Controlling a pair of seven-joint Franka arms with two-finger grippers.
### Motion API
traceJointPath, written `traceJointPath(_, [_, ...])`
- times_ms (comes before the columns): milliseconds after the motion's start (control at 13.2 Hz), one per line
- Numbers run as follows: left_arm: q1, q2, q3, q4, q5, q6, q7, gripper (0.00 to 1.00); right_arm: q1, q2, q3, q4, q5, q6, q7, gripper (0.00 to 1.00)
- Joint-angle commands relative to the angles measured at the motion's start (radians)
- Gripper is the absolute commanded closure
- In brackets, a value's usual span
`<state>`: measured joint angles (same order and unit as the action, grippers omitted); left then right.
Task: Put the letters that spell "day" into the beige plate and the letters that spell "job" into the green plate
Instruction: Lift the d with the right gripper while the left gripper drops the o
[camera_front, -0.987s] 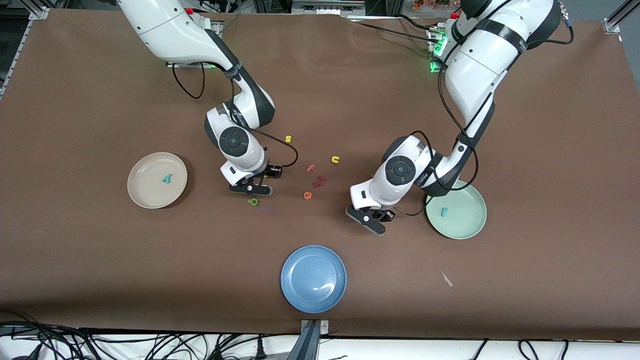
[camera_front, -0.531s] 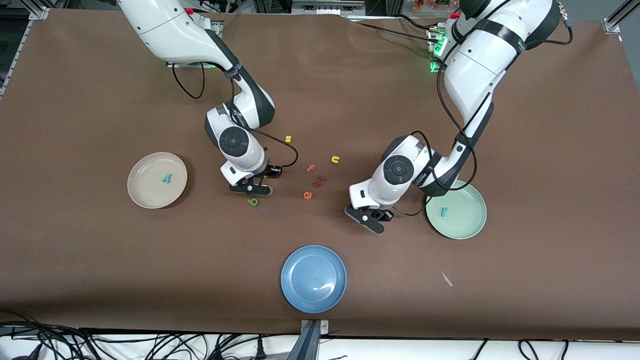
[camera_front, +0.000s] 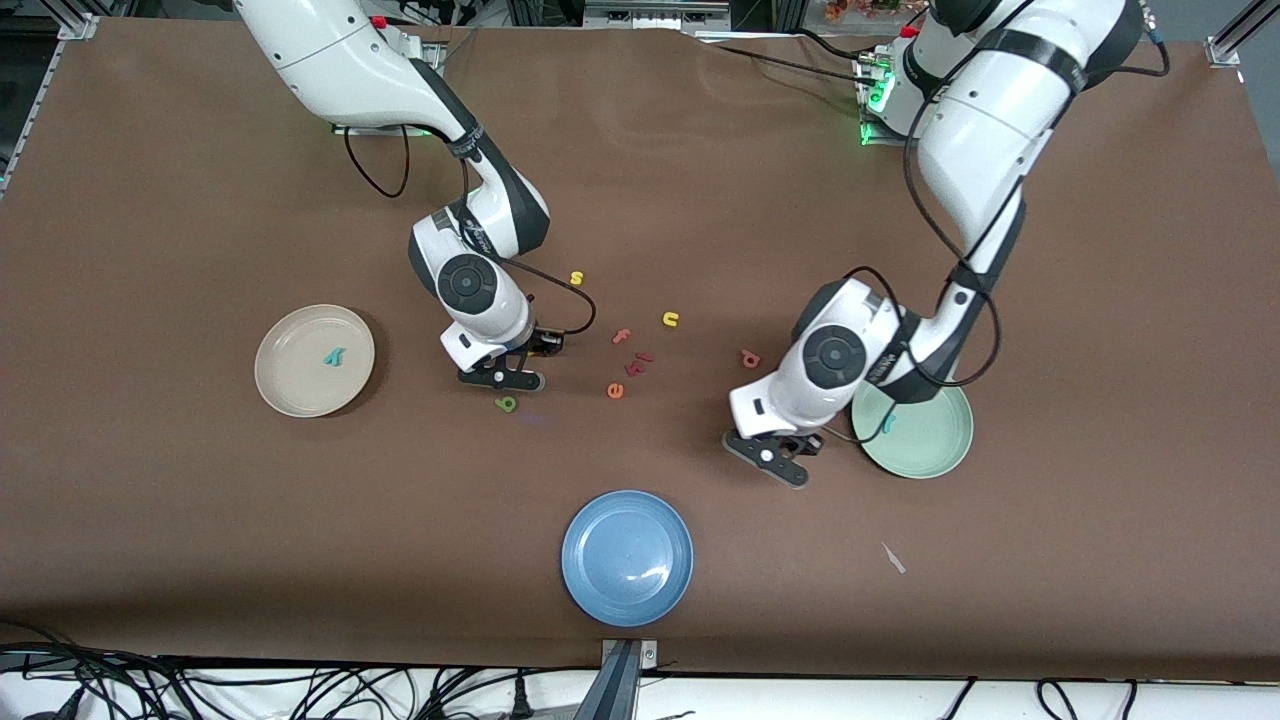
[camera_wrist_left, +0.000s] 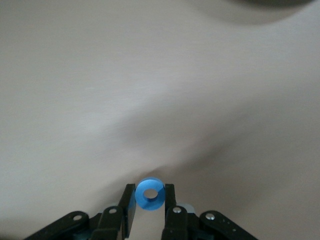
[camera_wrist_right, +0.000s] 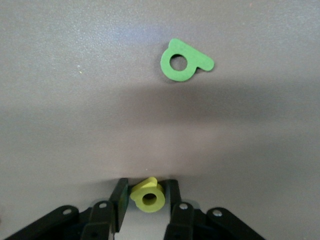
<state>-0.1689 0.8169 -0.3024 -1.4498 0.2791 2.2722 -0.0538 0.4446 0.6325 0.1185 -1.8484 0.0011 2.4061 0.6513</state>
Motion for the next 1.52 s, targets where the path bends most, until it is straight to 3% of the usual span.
traceJointPath(0, [0.049,-0.077,-0.009,-0.024,0.035,-0.116,0.02,1.0,0.006,0.013,-0.002,0.011,0.014,-0.001,0.005,0.64])
traceJointPath(152, [0.11,-0.116,-0.008,-0.052,0.035,-0.206,0.096,1.0,0.006,0.013,-0.002,0.011,0.014,-0.001,0.005,0.66])
traceJointPath(455, [0.25,-0.116,-0.011,-0.121,0.035,-0.206,0.357,1.0,0.006,0.013,-0.002,0.012,0.014,0.001,0.005,0.7])
traceJointPath(683, [0.295,-0.117,-0.011,-0.182,0.037,-0.188,0.368,1.0,0.006,0.013,-0.002,0.017,0.014,-0.002,0.005,0.74])
traceJointPath(835, [0.295,-0.116,-0.009,-0.199,0.037,-0.181,0.368,0.92,0.005,0.012,-0.002,0.023,0.014,-0.004,-0.001,0.76])
traceJointPath(911, [0.295,-0.116,-0.009,-0.202,0.035,-0.181,0.365,0.68,0.0,0.009,-0.003,0.023,0.014,-0.007,-0.007,0.76])
traceJointPath(987, [0.293,-0.116,-0.011,-0.202,0.035,-0.184,0.358,0.04,-0.001,0.001,-0.005,0.024,0.014,-0.012,-0.01,0.76])
traceJointPath(1214, [0.289,-0.14,-0.024,-0.196,0.026,-0.198,0.354,0.0,-0.006,-0.028,-0.022,0.037,0.007,-0.059,-0.019,0.76])
traceJointPath(1442, [0.286,-0.194,-0.089,-0.185,0.005,-0.233,0.309,0.0,-0.007,-0.065,-0.052,0.043,0.002,-0.123,-0.071,0.76])
